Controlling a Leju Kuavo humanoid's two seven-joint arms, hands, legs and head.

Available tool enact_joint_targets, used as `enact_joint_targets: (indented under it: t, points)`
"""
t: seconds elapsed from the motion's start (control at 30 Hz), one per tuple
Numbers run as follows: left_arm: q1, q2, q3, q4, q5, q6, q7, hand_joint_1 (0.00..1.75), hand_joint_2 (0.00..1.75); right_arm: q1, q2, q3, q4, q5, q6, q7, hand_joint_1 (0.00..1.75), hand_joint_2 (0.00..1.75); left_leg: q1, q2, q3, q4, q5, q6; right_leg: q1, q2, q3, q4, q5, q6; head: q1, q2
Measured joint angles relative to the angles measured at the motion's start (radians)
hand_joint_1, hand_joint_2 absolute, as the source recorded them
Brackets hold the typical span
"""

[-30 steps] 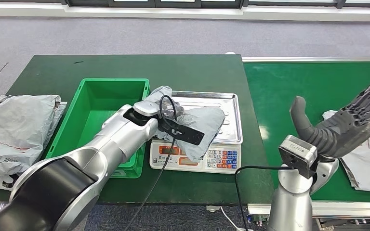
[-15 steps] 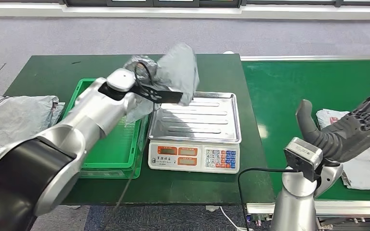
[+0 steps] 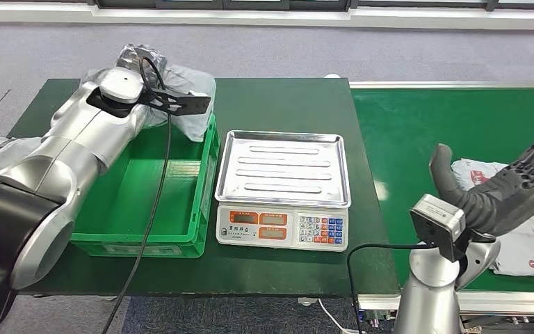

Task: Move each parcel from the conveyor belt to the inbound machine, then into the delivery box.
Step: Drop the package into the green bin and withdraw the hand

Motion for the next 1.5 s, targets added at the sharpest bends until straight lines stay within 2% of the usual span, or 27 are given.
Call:
enact_joint_targets:
  t: [0.2,0.4,0.43,0.53,0.57,1.13,1.5]
  points:
    - [-0.011,0.051,0.023,0.000,-0.002,0.002,0.054,1.75,1.75,0.008,-0.001,-0.011,-0.016,0.010,0.000,0.008,0.00,1.75,-0.001,0.001,0.000,0.000,0.000,0.000,0.001,0.001,-0.001,0.000,0.000,0.000,0.000,0.000]
    - [-0.018,0.108,0.059,0.000,-0.003,-0.004,0.065,1.75,1.75,0.019,-0.004,-0.020,-0.026,0.008,0.000,0.011,0.00,1.75,0.001,0.002,0.000,0.000,0.000,-0.001,0.002,0.002,-0.002,0.001,0.000,-0.001,0.000,0.000]
    - [-0.018,0.114,0.064,0.000,-0.004,-0.004,0.065,1.60,1.75,0.020,-0.004,-0.020,-0.027,0.007,0.000,0.012,0.00,1.75,0.001,0.001,0.000,0.000,0.000,-0.001,0.002,0.001,-0.002,0.001,0.000,-0.001,0.000,0.000]
    - [-0.017,0.124,0.074,0.000,-0.006,-0.002,0.065,0.29,1.75,0.021,-0.004,-0.020,-0.028,0.007,0.000,0.015,0.00,1.75,0.001,0.000,-0.001,0.000,0.000,-0.001,0.002,-0.001,-0.001,0.000,0.000,-0.001,0.000,0.000]
    - [-0.016,0.125,0.076,0.000,-0.007,0.000,0.066,0.00,1.75,0.021,-0.004,-0.020,-0.028,0.007,0.000,0.016,0.00,1.75,0.001,0.000,-0.001,0.000,0.000,-0.001,0.001,-0.001,-0.001,0.000,0.000,-0.001,0.000,0.000]
    - [0.011,0.119,0.134,-0.004,-0.013,0.071,0.077,0.00,1.75,0.022,-0.004,-0.023,-0.037,0.046,0.000,0.058,0.00,1.75,0.000,0.000,-0.001,0.000,0.000,-0.001,0.001,-0.001,-0.002,0.000,0.000,-0.001,0.000,0.000]
    - [0.013,0.117,0.149,-0.010,-0.014,0.073,0.077,0.00,1.75,0.023,-0.004,-0.027,-0.037,0.048,0.000,0.058,0.00,1.75,0.000,0.000,-0.001,0.000,0.001,-0.001,0.001,-0.001,-0.001,0.000,0.000,-0.001,0.000,0.000]
